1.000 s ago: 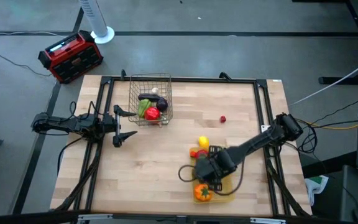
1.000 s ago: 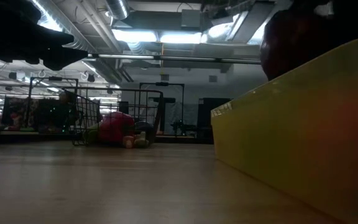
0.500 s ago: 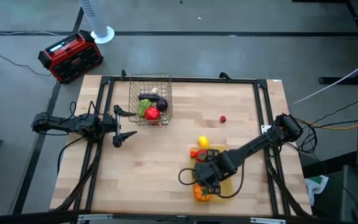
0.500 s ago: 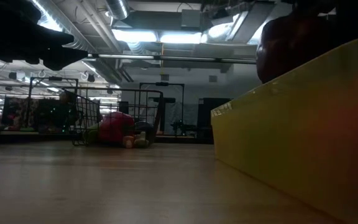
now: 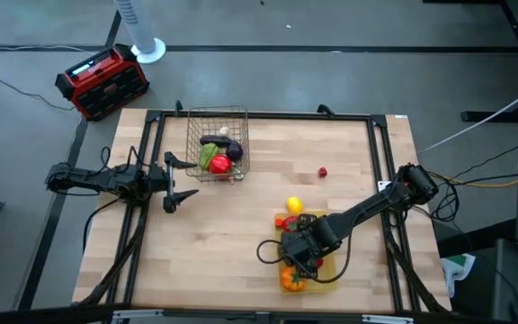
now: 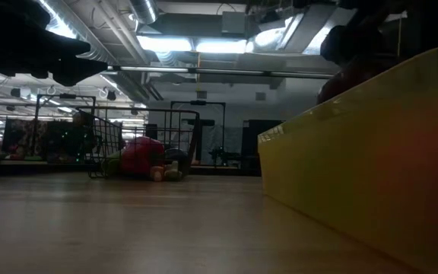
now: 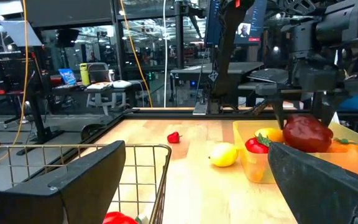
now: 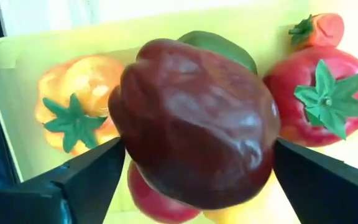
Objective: Sort produce into baskets
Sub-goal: Put the apple into the yellow bin, then put the yellow lemon into the yellow bin
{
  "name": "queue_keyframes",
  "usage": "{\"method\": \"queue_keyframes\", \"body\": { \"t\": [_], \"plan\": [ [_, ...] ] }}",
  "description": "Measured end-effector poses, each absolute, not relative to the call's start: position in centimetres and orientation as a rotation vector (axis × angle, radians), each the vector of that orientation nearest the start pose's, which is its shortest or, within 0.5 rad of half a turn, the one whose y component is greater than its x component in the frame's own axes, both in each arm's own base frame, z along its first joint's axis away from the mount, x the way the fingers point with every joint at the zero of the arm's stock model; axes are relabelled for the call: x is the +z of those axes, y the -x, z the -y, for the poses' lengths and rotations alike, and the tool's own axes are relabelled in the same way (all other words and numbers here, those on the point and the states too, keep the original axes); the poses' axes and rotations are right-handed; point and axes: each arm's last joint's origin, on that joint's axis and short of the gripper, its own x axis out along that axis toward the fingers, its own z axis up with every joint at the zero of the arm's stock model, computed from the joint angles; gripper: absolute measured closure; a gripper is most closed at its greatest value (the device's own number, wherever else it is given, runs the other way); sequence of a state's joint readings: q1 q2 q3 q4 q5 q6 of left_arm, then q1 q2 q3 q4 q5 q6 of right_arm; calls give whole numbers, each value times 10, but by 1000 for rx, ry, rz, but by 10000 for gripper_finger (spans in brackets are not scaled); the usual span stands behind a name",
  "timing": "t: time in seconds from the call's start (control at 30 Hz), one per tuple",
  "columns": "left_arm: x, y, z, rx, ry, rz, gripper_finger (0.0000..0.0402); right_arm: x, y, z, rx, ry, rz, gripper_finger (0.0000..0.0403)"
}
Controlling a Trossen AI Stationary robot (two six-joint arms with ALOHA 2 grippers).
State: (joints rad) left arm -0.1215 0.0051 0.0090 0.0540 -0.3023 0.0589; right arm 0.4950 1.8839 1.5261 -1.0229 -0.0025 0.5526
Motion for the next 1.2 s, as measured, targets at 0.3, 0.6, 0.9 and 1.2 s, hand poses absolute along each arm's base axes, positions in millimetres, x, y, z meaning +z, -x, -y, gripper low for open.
{"method": "queue_keyframes", "body": {
  "t": [0.3,0.6,0.9,1.2],
  "plan": [
    [171,-96,3,182,-47,51,9,256,-323,-144,-79,-58,-1563,47],
    [171,-96,3,182,-47,51,9,297,-339,-95,-175,-2,-1510,49],
    [171,-96,3,182,-47,51,9,284,-348,-29,-261,-80,-1561,49],
    [171,-96,3,182,-47,51,9,249,-357,17,-334,-427,-1507,49]
  ]
}}
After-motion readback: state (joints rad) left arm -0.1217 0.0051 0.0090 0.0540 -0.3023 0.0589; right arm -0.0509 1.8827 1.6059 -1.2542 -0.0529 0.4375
